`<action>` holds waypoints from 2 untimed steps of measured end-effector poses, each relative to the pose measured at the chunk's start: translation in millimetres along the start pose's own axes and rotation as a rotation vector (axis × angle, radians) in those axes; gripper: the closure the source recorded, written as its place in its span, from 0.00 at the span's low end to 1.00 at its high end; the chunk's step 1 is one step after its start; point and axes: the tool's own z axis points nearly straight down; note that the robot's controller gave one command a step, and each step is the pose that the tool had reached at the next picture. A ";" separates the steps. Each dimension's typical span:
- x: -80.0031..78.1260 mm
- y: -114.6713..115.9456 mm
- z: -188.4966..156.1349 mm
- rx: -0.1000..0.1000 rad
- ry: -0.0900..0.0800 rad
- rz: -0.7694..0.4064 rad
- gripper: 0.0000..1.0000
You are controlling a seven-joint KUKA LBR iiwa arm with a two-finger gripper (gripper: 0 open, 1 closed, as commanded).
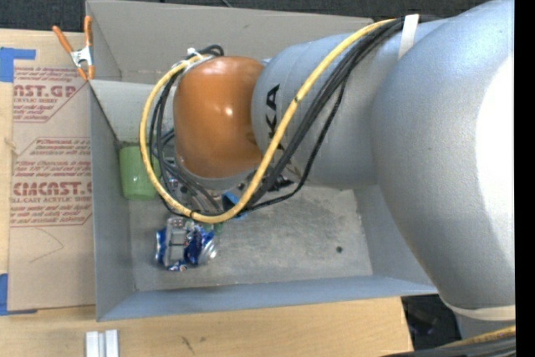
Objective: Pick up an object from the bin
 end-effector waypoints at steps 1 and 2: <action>-6.7 -55.8 104.4 0.003 0.001 0.034 0.00; -8.0 -51.6 97.9 -0.002 -0.003 0.031 1.00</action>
Offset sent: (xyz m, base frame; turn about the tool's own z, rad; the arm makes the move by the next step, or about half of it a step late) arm 0.0069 -0.0538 -0.1008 0.0317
